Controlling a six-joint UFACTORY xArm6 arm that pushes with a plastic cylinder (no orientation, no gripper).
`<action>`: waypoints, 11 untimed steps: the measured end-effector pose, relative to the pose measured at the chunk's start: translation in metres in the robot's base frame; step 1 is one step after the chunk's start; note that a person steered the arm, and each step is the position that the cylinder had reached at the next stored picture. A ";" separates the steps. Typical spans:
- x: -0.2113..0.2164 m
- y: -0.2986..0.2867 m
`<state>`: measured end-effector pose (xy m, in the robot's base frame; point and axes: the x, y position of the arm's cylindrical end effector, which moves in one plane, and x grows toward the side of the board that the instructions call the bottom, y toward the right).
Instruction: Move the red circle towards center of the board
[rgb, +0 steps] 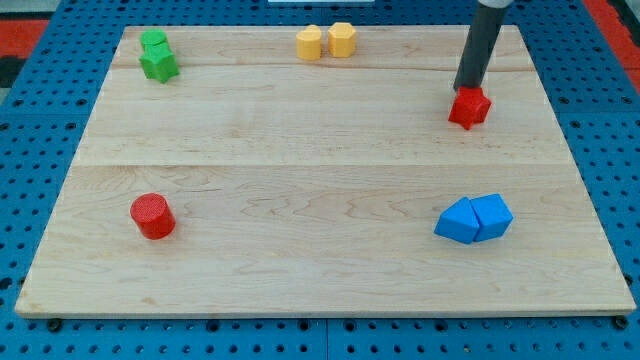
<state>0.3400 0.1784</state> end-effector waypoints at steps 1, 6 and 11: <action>0.014 -0.012; 0.221 -0.396; 0.081 -0.214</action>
